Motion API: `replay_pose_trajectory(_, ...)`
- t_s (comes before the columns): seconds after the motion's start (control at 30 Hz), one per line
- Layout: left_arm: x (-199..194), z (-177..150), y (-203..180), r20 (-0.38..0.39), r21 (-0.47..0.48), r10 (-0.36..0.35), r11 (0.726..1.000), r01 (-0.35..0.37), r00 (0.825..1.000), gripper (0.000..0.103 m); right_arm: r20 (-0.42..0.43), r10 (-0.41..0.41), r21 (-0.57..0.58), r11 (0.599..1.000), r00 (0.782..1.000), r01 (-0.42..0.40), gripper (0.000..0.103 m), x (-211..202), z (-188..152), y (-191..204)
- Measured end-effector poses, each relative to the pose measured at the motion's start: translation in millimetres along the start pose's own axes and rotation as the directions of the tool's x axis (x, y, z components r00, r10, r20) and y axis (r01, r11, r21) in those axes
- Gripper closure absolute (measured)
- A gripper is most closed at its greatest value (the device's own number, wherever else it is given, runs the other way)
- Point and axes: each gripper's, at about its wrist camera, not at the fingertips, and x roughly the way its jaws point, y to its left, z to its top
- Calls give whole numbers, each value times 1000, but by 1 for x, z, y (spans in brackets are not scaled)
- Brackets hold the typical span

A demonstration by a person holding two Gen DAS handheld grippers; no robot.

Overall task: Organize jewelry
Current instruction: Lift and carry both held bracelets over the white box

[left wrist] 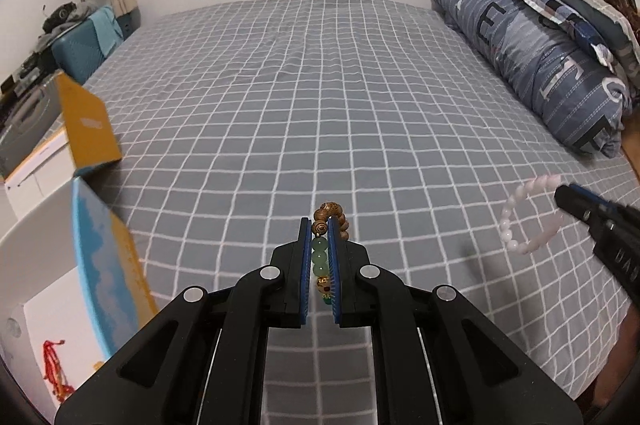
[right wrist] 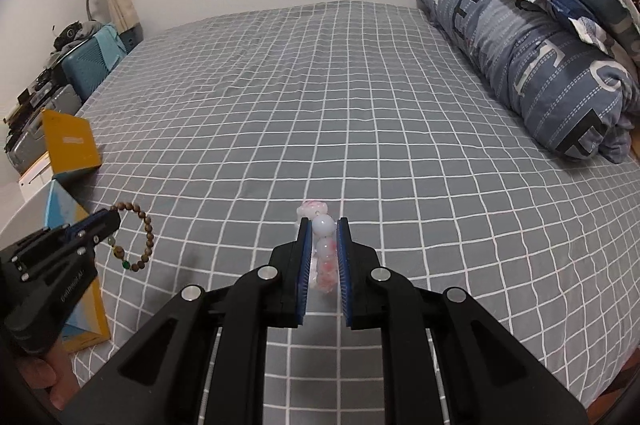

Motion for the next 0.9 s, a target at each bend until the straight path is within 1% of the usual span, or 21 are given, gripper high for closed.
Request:
replay_pose_trajectory(0.1, -10, -8, 11, 7, -10, 25, 1000, -24, 1000, 96, 8, 12, -5, 1000, 1000, -12, 91, -9, -3, 9)
replay_pose_trajectory(0.27, -33, -15, 33, 28, -31, 44, 999, -43, 999, 96, 17, 27, -26, 999, 999, -27, 91, -16, -5, 27)
replay_pose_trajectory(0.43, -60, -20, 60, 54, -69, 67, 996, -64, 996, 96, 22, 63, -57, 996, 998, -62, 91, -20, -5, 57)
replay_pose_trajectory(0.63, -89, -31, 91, 87, -115, 73, 991, -62, 994, 95, 38, 114, -111, 988, 993, -109, 91, -26, -5, 108)
replay_pose_trajectory(0.73, -100, -38, 106, 96, -132, 92, 988, -79, 991, 95, 41, 137, -148, 980, 990, -129, 91, -27, -6, 137)
replay_pose_trajectory(0.9, -118, -53, 144, 103, -185, 153, 974, -133, 983, 95, 39, 190, -197, 964, 981, -179, 91, -29, -8, 184)
